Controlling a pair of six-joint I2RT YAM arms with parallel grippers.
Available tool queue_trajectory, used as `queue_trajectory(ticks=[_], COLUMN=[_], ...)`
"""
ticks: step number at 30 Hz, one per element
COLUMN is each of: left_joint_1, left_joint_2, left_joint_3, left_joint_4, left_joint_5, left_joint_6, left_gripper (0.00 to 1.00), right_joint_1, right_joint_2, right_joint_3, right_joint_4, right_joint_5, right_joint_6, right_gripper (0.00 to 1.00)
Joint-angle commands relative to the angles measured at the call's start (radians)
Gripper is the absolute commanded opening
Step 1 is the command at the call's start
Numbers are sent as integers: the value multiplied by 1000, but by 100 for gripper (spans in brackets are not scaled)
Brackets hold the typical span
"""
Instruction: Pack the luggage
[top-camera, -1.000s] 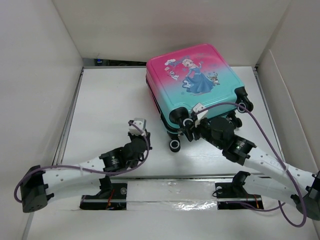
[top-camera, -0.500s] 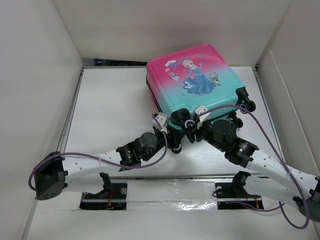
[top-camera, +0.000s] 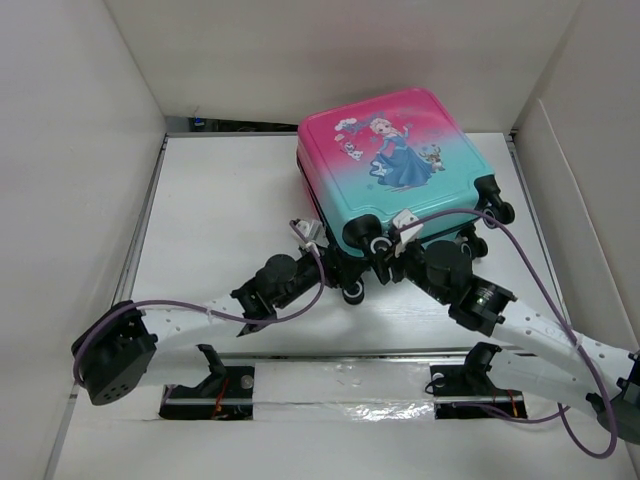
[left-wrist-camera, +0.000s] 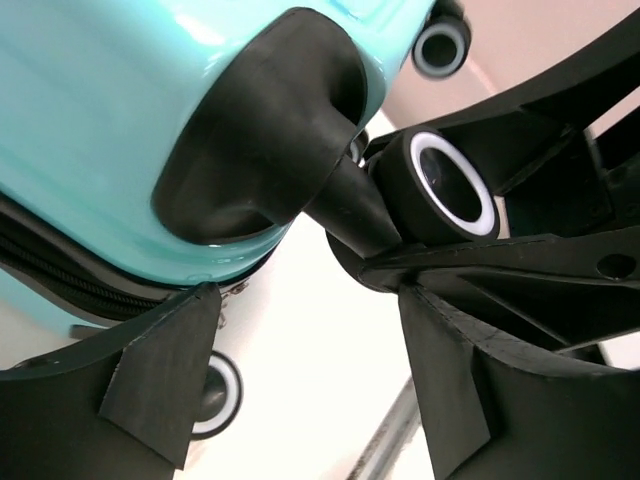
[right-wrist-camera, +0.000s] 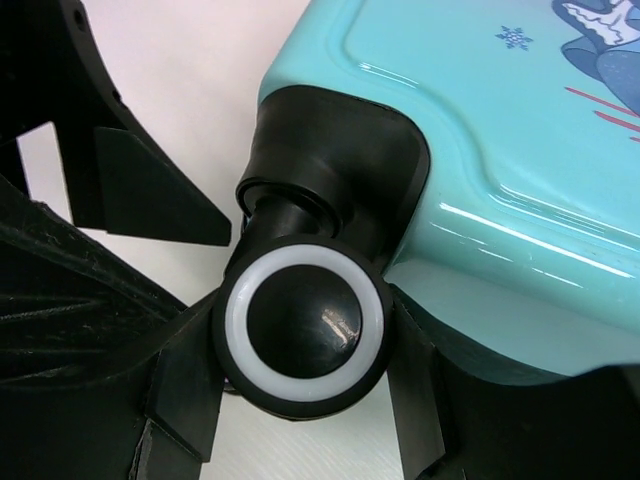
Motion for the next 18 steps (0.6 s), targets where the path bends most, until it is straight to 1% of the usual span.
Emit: queue_trajectory(ticks=[1,3,4,5,6,7,8,9,10,12,14,15,18], left_joint_1=[15,26,26,26,26,26,26,26,-2,-26,-51,-51,-72], left_joint_2=[-42,-68,-79,-91,-116,-125,-130,-127,-120,-75,0,28,126], left_joint_3=[-61,-83,-92,-98,-109,-136,-145,-152,-155,-146,-120,-103,-41], left_joint_4=[228,239,220,195,154,149,141,97,83,89,86,83,78], left_joint_5=[44,41,33,-6,-20,-27,-30,-63,-82,-115,-131,-142,-163], left_joint_6=[-107,-118,-123,-129,-135,-120,-106,-98,-78,-48,-19,-11,15], left_gripper=[70,70,69,67,63,45,34,26,19,18,21,28,45], right_joint_1=[16,16,16,16,16,16,16,6,6,6,6,6,6], right_joint_2=[-1,-11,-14,-21,-23,-21,-20,-8,0,26,46,66,86], right_joint_3=[-28,-25,-25,-24,-21,-21,-17,-10,-4,9,16,21,44], right_joint_4=[-18,-21,-22,-24,-22,-19,-15,-8,-7,16,53,62,77], right_joint_5=[10,26,33,36,37,36,33,28,23,-7,-39,-56,-67], right_joint_6=[35,34,32,32,31,31,29,29,29,28,26,25,20], right_gripper=[0,0,0,0,0,0,0,0,0,0,0,0,0])
